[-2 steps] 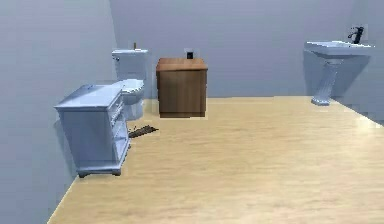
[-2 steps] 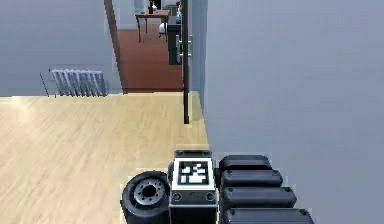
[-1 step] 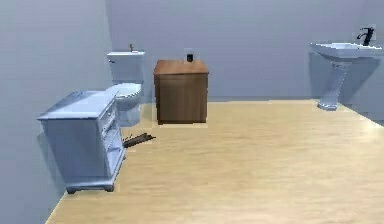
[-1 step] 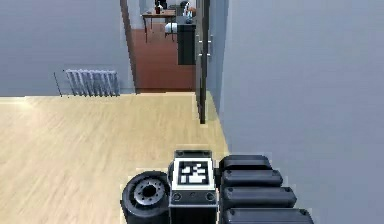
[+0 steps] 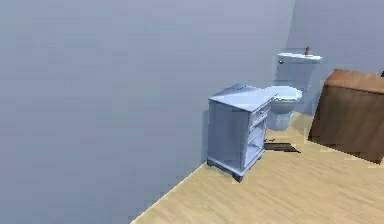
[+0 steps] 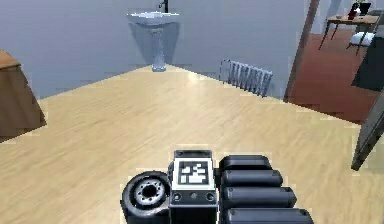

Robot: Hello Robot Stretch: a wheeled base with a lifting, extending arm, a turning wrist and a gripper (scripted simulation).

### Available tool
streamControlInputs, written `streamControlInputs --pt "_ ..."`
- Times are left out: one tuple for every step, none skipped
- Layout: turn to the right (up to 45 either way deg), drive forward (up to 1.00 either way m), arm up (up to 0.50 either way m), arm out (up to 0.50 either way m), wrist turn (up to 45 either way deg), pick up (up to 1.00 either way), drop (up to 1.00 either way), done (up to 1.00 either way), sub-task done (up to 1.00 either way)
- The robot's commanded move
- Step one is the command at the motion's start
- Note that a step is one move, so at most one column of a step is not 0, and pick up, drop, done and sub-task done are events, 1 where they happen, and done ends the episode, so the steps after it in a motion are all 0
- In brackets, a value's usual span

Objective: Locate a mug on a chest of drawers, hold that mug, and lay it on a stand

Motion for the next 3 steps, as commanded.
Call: streamControlInputs --pt "-3.0 0.00 0.00 0.00 0.0 0.00 0.00 0.00 0.00" --pt "0.0 0.60 0.00 0.00 0.0 0.00 0.00 0.00 0.00" --pt "24.0 0.00 0.00 0.00 0.0 0.00 0.00 0.00 0.00"
